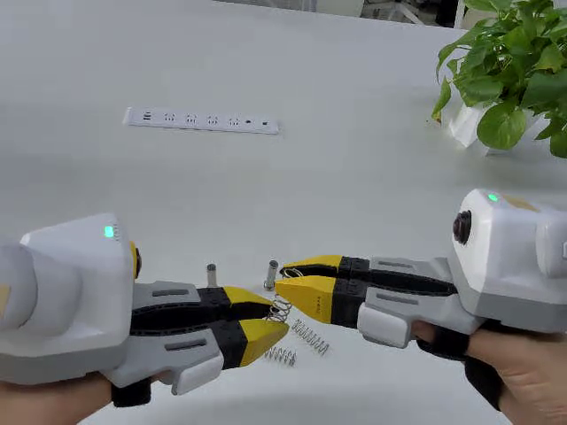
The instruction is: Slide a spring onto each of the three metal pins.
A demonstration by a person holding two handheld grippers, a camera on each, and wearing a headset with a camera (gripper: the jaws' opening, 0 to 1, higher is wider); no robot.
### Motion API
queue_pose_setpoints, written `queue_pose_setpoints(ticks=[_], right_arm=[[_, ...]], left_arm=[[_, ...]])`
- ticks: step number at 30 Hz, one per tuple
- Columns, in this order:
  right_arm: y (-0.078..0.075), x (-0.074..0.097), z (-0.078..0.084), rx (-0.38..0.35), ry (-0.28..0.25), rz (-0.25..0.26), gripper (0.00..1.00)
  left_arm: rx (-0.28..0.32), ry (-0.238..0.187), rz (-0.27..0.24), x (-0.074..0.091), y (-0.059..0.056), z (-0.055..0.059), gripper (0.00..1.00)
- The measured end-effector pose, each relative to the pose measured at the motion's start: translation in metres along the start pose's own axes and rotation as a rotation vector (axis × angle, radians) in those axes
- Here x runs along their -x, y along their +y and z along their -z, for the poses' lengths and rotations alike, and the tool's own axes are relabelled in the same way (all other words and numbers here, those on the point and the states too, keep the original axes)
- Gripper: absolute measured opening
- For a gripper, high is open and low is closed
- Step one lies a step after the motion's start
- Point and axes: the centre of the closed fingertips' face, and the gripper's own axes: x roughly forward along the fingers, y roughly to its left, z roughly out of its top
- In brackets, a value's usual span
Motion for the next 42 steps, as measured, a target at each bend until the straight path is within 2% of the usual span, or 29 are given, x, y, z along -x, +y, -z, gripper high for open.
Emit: queue_pose_setpoints(ticks=[8, 20, 28, 37, 41, 42], right_arm=[[0.001, -0.002, 0.0, 0.038, 0.031, 0.0, 0.05], [0.013, -0.008, 0.001, 0.122, 0.079, -0.008, 0.06], [0.014, -0.007, 0.002, 0.122, 0.078, -0.018, 0.06], [0.015, -0.007, 0.003, 0.121, 0.087, -0.025, 0.12], [0.012, -0.003, 0.002, 0.15, 0.124, -0.028, 0.15], [0.012, 0.0, 0.002, 0.17, 0.152, -0.033, 0.17]], left_arm=[[0.001, 0.003, 0.004, -0.001, -0.001, 0.001, 0.07], [-0.006, 0.005, 0.009, -0.001, -0.003, 0.003, 0.07], [-0.013, 0.008, 0.009, -0.002, -0.004, 0.004, 0.07], [-0.018, 0.012, 0.012, -0.003, -0.004, 0.004, 0.07], [-0.026, 0.026, 0.019, -0.004, -0.005, 0.006, 0.07], [-0.028, 0.027, 0.02, -0.004, -0.005, 0.007, 0.07]])
